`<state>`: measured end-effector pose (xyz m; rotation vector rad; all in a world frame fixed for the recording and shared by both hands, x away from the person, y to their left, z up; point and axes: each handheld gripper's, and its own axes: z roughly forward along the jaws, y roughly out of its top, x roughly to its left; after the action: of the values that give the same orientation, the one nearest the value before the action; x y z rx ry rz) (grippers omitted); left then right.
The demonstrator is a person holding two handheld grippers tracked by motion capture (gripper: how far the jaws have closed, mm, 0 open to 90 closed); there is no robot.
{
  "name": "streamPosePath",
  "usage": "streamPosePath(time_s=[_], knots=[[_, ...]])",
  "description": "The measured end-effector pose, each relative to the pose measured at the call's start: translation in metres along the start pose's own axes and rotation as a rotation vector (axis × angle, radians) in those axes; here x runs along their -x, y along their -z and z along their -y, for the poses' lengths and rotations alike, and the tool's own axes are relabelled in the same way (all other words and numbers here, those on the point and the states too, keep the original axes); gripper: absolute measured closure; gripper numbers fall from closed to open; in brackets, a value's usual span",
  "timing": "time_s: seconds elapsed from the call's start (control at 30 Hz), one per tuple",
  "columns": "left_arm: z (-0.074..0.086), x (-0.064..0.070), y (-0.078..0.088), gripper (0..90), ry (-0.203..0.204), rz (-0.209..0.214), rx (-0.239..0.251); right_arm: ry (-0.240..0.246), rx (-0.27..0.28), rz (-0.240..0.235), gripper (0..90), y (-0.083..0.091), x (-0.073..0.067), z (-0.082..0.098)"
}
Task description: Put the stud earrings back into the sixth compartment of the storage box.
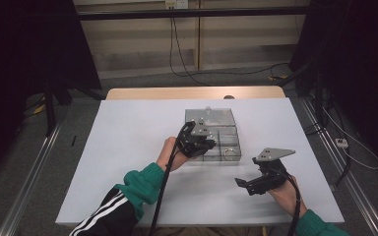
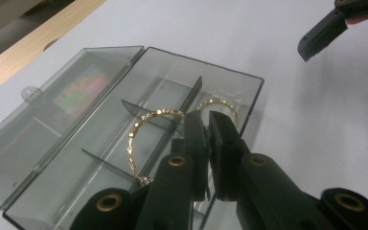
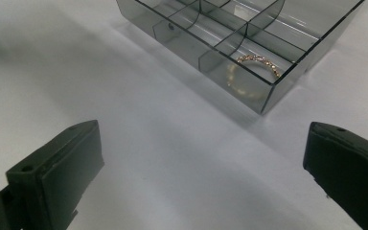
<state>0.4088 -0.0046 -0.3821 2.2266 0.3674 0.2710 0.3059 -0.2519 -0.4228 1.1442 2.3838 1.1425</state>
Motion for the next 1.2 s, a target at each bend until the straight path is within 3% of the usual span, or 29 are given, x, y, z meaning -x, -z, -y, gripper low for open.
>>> streamPosePath(time_s=[0.63, 1.2], knots=[[-0.012, 0.007, -0.03, 87.0, -0.024, 0.01, -0.004, 0.002, -0.003, -0.003, 0.0, -0.001, 0.0, 0.0], [-0.013, 0.016, -0.053, 86.9, -0.016, 0.021, -0.011, 0.0, -0.001, -0.003, 0.0, 0.0, 0.001, 0.0]])
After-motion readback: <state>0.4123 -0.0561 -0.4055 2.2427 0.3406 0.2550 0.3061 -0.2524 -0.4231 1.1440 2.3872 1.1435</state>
